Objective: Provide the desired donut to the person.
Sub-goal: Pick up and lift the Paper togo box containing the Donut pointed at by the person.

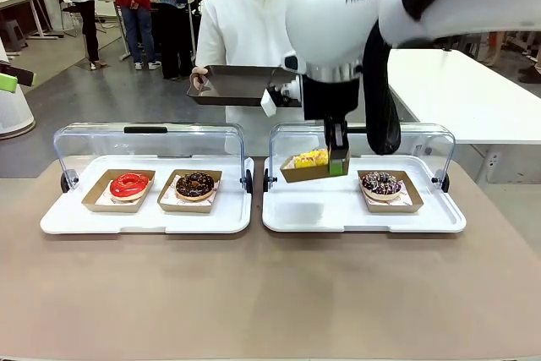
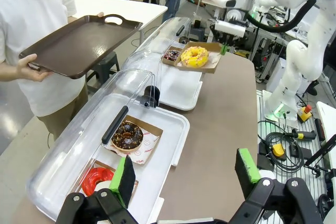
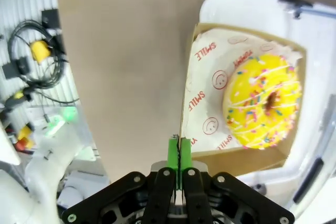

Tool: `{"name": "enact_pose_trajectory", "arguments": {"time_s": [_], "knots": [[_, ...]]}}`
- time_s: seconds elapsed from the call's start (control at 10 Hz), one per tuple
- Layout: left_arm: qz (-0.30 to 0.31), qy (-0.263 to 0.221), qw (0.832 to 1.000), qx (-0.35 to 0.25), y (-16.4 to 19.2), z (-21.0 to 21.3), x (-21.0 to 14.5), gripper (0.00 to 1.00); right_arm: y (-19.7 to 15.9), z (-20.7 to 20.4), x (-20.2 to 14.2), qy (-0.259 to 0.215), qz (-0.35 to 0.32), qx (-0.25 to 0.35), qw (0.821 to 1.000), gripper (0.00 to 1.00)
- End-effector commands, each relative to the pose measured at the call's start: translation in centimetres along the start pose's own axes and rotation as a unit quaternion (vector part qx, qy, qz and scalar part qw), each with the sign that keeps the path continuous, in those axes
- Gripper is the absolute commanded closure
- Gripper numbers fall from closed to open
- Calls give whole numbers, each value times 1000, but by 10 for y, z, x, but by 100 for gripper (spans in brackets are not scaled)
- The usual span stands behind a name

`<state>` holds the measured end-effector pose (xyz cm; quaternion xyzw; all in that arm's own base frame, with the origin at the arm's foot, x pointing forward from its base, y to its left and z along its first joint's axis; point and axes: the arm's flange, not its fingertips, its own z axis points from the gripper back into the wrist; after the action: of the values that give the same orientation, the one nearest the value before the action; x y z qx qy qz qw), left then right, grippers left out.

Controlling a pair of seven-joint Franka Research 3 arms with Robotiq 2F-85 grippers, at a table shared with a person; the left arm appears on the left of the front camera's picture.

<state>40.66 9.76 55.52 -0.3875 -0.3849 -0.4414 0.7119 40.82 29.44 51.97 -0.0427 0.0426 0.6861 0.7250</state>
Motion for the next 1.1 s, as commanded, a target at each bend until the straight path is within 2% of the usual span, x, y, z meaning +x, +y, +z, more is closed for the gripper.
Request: {"name": "enact_pose_trajectory", "arguments": {"time_s": [0.0,0.4,0.6,0.7,1.0], "knots": [[2,-3,1000,-1,-1,1,2,0,2,38,14,9,-31,-2,999,100],[2,-3,1000,-1,-1,1,2,0,13,95,28,18,-27,-40,999,100],[2,-3,1000,-1,-1,1,2,0,11,92,24,2,11,-22,1000,100],[2,-3,1000,-1,-1,1,2,0,17,97,22,1,-16,-34,999,100],[2,-3,1000,-1,-1,1,2,0,17,97,22,1,-16,-34,999,100]]}}
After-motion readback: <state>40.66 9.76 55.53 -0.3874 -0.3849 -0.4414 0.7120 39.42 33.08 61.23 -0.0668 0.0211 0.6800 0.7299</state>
